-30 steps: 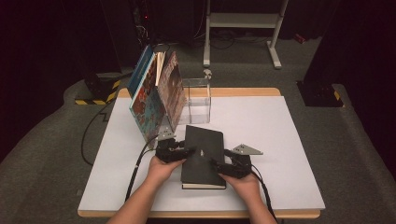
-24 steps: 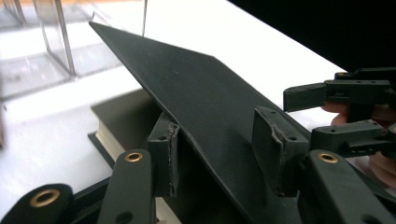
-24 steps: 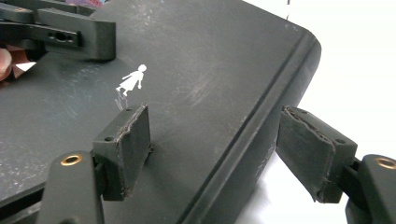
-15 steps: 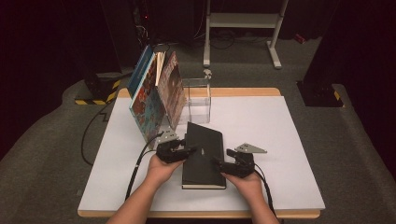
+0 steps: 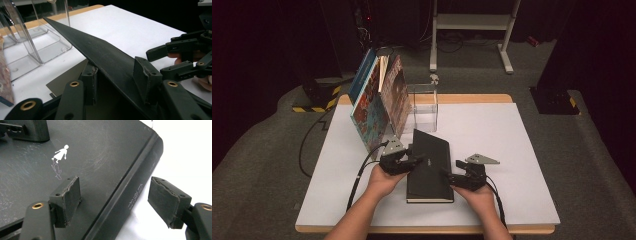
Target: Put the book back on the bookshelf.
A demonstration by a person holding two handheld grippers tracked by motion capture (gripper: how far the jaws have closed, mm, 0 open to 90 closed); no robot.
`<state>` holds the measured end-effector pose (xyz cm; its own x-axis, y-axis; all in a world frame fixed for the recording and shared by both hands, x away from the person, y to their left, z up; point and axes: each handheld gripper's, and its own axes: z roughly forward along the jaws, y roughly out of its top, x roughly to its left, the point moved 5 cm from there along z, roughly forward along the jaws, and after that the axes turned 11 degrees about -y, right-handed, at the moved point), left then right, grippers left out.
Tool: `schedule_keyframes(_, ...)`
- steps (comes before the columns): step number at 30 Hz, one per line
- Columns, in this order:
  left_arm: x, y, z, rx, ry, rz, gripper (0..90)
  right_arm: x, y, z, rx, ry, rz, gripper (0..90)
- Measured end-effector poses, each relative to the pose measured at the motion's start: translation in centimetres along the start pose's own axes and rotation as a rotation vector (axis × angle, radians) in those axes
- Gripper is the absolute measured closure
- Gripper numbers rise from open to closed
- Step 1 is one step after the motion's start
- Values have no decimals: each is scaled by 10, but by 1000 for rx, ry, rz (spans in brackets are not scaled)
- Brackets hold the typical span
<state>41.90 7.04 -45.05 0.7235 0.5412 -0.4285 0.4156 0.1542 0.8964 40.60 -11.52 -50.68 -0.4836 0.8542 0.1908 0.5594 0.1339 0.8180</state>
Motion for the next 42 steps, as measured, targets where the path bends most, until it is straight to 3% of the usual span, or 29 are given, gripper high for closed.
schedule_keyframes(6, -3, 0, -1, -5, -4, 27, 568, 0, 2, 3, 8, 40, 35, 240)
schedule_keyframes(10, -5, 0, -2, -8, -8, 43, 569, -2, 5, 10, 20, 78, 94, 177)
schedule_keyframes(14, -9, 0, -4, -20, -14, 63, 569, -2, 8, 14, 34, 92, 119, 137)
schedule_keyframes(25, -20, 0, -10, -48, -27, 140, 569, -4, 13, 16, 57, 152, 152, 84)
schedule_keyframes(35, -23, -2, -13, -64, -37, 178, 569, -6, 14, 22, 55, 227, 225, 71)
schedule_keyframes(42, -27, -3, -16, -84, -46, 208, 568, -6, 15, 21, 57, 245, 235, 70)
